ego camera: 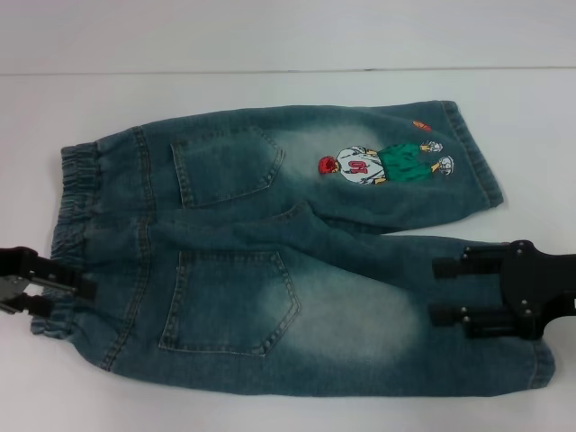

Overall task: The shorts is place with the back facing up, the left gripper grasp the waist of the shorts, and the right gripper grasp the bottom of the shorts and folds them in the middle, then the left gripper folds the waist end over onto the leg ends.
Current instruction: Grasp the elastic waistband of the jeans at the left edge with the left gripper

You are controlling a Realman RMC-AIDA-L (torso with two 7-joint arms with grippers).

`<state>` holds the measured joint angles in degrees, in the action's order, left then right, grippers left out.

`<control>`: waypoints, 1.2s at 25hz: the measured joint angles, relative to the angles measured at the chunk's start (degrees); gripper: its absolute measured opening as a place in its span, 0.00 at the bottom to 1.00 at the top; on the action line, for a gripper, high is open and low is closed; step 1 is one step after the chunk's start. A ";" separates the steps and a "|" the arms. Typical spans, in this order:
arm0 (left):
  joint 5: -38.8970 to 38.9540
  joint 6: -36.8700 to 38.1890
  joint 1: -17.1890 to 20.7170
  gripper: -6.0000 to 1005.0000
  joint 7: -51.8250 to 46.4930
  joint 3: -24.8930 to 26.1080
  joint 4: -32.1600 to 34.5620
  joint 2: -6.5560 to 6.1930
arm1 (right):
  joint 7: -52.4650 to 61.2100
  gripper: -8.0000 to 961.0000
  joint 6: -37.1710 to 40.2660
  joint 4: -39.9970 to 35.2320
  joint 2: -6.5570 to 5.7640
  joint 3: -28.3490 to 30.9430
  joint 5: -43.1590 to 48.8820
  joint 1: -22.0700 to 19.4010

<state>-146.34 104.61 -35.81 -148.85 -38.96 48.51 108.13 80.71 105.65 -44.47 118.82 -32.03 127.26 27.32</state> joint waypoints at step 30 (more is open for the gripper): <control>-11.08 -8.20 -2.31 0.88 -1.49 -1.55 -2.14 1.70 | -0.38 0.76 -0.89 0.42 0.01 -1.27 0.00 0.97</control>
<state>-157.42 96.41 -38.12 -150.34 -40.51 46.37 109.83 80.33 104.76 -44.05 118.83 -33.31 127.26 28.28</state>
